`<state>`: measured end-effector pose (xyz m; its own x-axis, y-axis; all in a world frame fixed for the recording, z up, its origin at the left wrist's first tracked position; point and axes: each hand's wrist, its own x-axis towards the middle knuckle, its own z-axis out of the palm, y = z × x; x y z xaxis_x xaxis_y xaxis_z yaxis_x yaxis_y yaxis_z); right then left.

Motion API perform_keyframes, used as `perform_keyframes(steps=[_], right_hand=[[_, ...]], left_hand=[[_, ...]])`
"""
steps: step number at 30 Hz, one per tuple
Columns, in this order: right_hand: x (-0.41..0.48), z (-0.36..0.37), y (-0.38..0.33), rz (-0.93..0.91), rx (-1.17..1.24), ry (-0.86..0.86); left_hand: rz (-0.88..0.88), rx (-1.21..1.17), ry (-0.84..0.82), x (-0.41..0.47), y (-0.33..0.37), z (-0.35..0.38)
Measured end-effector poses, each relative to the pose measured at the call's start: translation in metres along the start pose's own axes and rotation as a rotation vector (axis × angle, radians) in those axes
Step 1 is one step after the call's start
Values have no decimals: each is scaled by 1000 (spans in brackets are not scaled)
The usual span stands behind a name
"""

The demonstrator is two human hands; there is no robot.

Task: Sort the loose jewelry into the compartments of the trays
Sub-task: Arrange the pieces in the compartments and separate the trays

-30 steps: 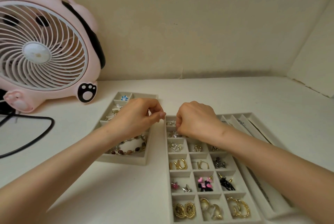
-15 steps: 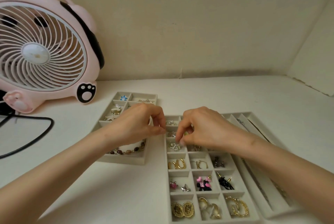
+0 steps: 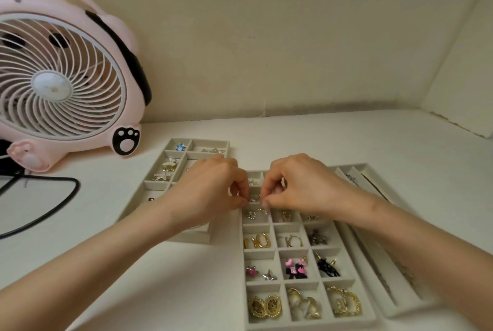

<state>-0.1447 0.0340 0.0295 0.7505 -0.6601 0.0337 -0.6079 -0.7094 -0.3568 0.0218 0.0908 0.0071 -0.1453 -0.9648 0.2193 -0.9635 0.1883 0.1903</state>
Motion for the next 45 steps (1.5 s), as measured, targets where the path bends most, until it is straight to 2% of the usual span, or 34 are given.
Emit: perform_keyframes(steps=[13,20,27,38,45], right_hand=[[-12,-8,21,50,194,53],[-16,-7,24,41,224,56],[-18,-6,29,53,225,75],[-17,-5,28,37,245,79],[-8,5,19,14,269,61]], left_hand=[[-68,411,-34,2,35,17],[56,321,-49,4,35,14],[73,255,-85,8,33,12],[185,371,-140,10,27,6],[144,282,-97,9,19,-1]])
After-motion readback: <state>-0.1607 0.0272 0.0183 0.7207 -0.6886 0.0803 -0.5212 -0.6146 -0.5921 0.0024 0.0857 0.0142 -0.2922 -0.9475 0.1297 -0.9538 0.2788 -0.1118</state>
